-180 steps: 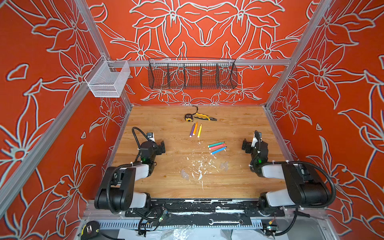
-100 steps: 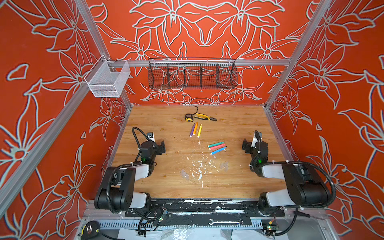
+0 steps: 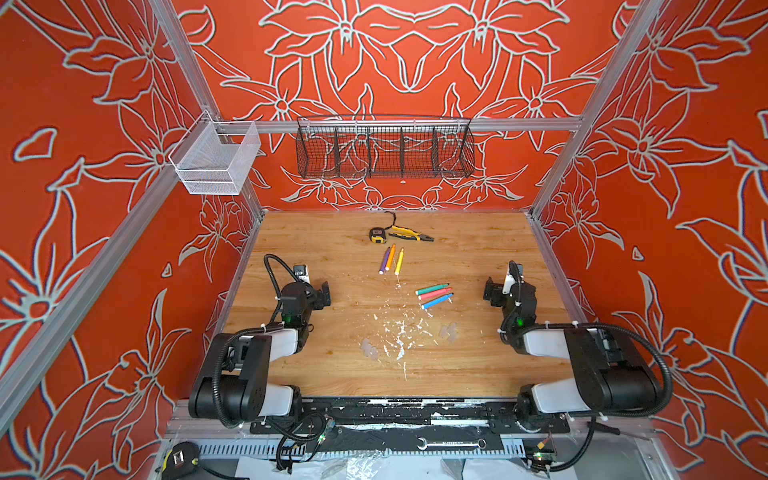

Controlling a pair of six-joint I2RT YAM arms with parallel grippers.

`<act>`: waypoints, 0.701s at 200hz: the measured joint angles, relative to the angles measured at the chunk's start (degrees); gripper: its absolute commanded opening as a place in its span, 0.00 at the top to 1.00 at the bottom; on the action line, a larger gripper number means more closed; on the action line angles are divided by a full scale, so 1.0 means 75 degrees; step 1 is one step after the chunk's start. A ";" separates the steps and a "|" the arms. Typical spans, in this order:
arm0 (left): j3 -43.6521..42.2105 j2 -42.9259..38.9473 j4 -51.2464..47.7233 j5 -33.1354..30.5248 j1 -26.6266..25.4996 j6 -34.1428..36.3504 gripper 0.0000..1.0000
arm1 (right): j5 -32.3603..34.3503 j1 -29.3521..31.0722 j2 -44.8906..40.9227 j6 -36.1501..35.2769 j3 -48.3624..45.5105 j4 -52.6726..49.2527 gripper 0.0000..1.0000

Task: Insert the pens into the pen caps
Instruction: 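Move the left gripper toward the yellow highlighter lying among the markers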

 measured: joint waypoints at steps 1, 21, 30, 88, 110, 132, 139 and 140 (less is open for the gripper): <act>0.0006 -0.0020 -0.0052 0.0000 -0.0012 0.0006 0.03 | -0.0003 0.0000 -0.0038 -0.0003 0.0000 -0.0041 0.02; 0.0256 -0.0589 -0.0959 -0.0230 -0.0254 0.0023 0.03 | 0.0111 0.0026 -0.1518 0.0166 0.0009 -0.1084 0.03; 0.0478 -0.0901 -0.1396 -0.0329 -0.0367 -0.0035 0.03 | 0.0184 0.0029 -0.2224 0.0353 0.0035 -0.1492 0.03; 0.1638 -0.2151 -0.3418 -0.0169 -0.1186 -0.0988 0.03 | -0.0198 0.0023 -0.4103 0.2122 0.0498 -0.4095 0.03; 0.2512 -0.2206 -0.4826 0.0956 -0.1201 -0.1402 0.03 | -0.0979 0.0023 -0.3730 0.2361 0.0866 -0.4616 0.03; 0.3232 -0.2401 -0.5234 0.1880 -0.1204 -0.2060 0.03 | -0.1527 0.0026 -0.3127 0.2512 0.0953 -0.4704 0.03; 0.3293 -0.2535 -0.5231 0.2060 -0.1207 -0.2337 0.03 | -0.1559 0.0026 -0.2967 0.2573 0.0953 -0.4774 0.03; 0.3293 -0.2550 -0.5228 0.2057 -0.1207 -0.2369 0.03 | -0.1559 0.0026 -0.2946 0.2582 0.0953 -0.4782 0.03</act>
